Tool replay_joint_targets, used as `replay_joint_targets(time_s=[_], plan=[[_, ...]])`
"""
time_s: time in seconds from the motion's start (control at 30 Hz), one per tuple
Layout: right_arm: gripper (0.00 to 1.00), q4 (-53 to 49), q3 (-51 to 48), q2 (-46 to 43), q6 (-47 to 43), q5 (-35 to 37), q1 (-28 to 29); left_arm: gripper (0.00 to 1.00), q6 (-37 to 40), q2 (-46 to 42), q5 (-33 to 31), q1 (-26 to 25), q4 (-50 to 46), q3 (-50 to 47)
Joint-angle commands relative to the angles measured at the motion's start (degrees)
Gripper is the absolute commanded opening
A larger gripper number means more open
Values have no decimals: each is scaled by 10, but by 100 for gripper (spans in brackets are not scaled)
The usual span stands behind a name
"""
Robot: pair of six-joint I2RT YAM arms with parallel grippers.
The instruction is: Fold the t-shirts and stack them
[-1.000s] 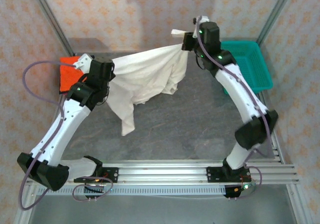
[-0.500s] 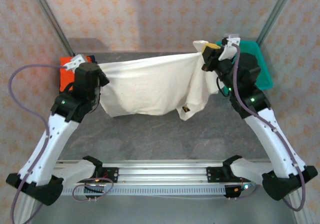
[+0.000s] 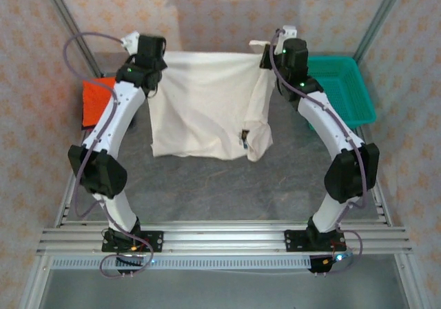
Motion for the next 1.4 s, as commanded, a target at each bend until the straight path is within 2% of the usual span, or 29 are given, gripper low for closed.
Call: replay_joint_targets(time_s=[0.0,0.17,0.27,0.33,0.4,0.53,0.63,0.73,0.87,0.97,1.0,1.1,1.2,1.3,1.37], plan=[[0,75,96,-30,7,-29,-4,0,41,3,-11,17,-34,144],[0,60,165,-56,-20,-28,-5,0,62,0,-3,30,-56,274],[0,36,166,-78,-43,-25,-4,0,64,-31,3,34,-58,272],[0,26,129,-101,-51,-25,-5,0,64,-65,11,34,-56,228],[0,26,53,-143,-52,-33,-5,0,52,-120,25,34,-38,127],[0,28,-153,-250,-25,-85,-4,0,6,-263,46,34,39,-171],[0,41,-325,-339,28,-135,5,0,-56,-366,58,34,61,-378],[3,64,-479,-407,104,-170,33,0,-112,-456,91,33,68,-557],[4,125,-623,-435,191,-159,89,2,-183,-532,122,33,95,-745],[8,201,-685,-409,244,-158,116,13,-206,-538,138,33,123,-816],[13,208,-693,-397,250,-159,126,22,-209,-532,138,33,123,-824],[53,195,-701,-399,250,-163,143,64,-220,-514,112,33,69,-817],[80,158,-704,-451,239,-127,143,86,-224,-524,82,33,15,-811],[85,82,-678,-492,190,-75,143,95,-224,-562,60,33,-19,-810],[85,27,-644,-474,149,-45,143,95,-220,-577,56,33,-9,-814]])
